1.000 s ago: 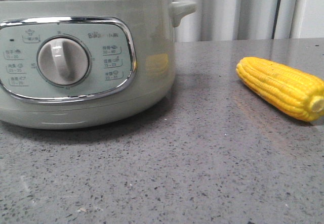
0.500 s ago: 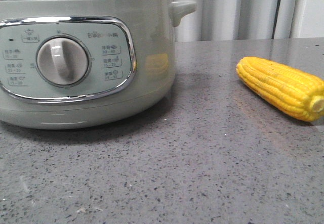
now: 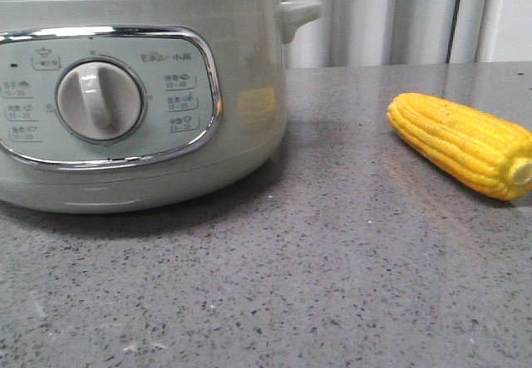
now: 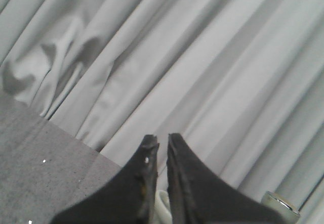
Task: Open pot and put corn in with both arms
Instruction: 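Grasp the silver knob of the glass lid with the left gripper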
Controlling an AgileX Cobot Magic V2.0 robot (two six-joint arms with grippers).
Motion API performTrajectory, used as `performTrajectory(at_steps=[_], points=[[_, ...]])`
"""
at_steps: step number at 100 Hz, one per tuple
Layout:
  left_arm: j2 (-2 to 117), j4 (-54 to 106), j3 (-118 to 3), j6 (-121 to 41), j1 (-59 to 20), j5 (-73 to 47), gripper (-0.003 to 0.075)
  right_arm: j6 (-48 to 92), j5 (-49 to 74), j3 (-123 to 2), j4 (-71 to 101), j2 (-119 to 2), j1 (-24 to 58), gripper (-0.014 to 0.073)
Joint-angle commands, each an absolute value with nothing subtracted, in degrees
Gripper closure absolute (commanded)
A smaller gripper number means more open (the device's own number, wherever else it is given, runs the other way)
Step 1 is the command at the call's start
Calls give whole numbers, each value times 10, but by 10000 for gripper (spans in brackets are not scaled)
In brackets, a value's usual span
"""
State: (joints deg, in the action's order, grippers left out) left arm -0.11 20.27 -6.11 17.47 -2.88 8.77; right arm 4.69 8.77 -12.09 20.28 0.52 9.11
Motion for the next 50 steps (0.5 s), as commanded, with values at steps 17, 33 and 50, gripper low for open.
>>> performTrajectory(at_steps=[17,33,50], points=[[125,28,-256,176,-25,-55,740,51,193,-275,138,-97,88,634],[204,12,-336,90,-25,-74,633,51,255,-364,96,-190,88,448],[265,15,-383,58,-48,-86,331,51,259,-419,93,-250,88,188]])
